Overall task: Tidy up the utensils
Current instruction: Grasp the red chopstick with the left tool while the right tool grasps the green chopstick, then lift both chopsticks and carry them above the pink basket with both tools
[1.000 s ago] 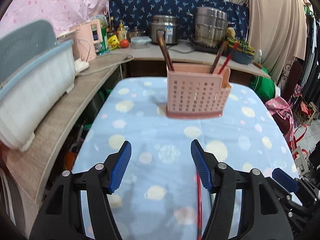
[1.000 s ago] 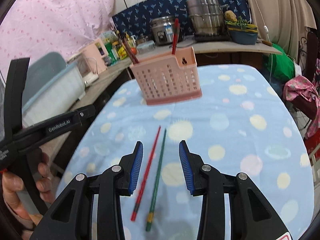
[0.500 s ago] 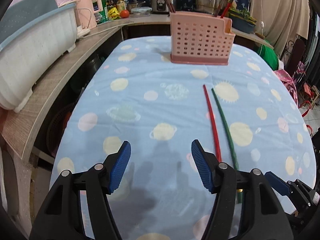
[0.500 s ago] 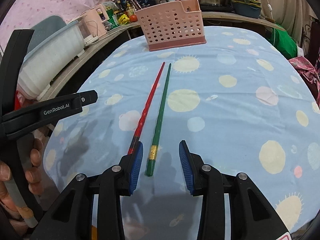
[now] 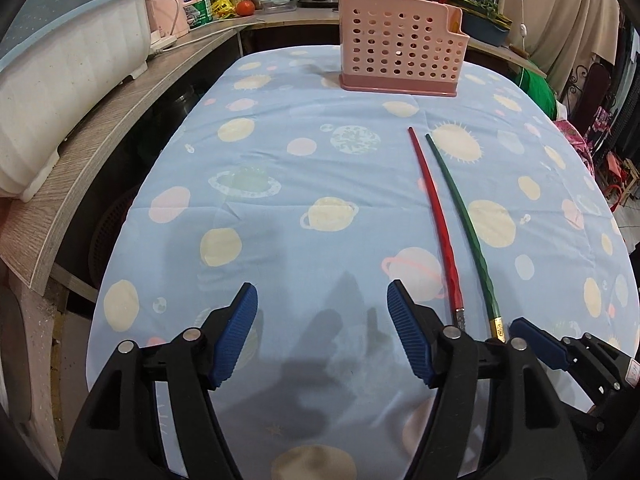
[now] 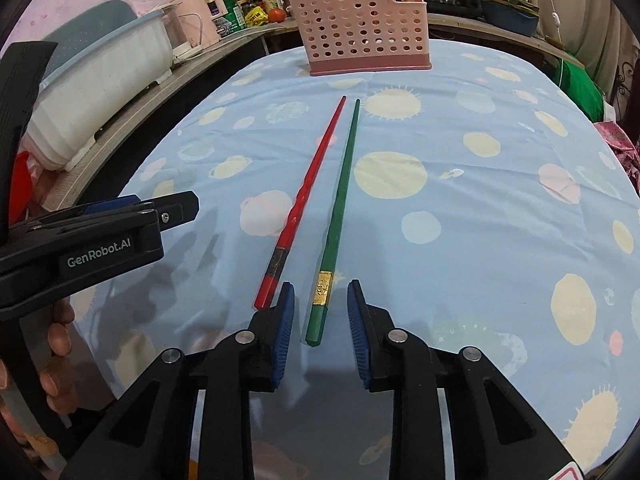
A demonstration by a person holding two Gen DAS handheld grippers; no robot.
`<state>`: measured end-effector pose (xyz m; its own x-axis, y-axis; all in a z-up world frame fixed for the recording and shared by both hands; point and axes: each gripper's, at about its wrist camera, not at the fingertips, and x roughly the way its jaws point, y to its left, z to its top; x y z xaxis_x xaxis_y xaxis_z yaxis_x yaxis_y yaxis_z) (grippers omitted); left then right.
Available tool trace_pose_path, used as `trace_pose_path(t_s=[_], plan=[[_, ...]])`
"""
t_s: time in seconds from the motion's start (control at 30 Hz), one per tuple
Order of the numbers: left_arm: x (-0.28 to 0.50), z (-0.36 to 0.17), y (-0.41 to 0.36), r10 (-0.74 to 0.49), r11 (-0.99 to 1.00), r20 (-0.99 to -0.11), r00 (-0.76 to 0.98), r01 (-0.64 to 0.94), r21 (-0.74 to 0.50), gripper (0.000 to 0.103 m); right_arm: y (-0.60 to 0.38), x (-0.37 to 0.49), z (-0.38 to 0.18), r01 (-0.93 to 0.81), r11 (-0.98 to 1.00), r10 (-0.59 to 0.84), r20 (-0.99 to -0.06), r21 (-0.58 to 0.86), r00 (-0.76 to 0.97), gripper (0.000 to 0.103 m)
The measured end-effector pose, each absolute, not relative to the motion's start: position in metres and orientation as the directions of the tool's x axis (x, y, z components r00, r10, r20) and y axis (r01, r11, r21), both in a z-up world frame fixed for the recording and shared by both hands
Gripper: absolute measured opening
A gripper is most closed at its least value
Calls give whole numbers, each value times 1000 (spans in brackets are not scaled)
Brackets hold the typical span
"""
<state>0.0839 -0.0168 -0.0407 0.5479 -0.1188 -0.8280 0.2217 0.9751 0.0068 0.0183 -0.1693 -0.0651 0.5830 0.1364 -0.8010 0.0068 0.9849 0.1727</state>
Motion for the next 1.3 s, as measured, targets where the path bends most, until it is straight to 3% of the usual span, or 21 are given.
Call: trace_pose_path(t_s=[0.17,0.63,0.9,1.1,1.3], plan=[[82,-42,-20,-127,972,-830,543,236,5,68,-172,18,-66,17,989,106,-803,144,587,8],[67,-55,-60,-186,939,-845,501,344,-2,79,-216,4,-67,143,966,89,-798,215,596,7],[67,-69,-78,-177,931,-866,468,365,7,78,-218,1,-68,141,965,95,-796,222,598,7],[70,-70,-76,-192,932,-867,460,361,-15,57,-219,1,-69,139,965,98,-795,224,598,7],[70,-66,-72,-215,925,-866,451,379,-33,13,-216,-1,-67,135,965,103,-795,226,598,7]])
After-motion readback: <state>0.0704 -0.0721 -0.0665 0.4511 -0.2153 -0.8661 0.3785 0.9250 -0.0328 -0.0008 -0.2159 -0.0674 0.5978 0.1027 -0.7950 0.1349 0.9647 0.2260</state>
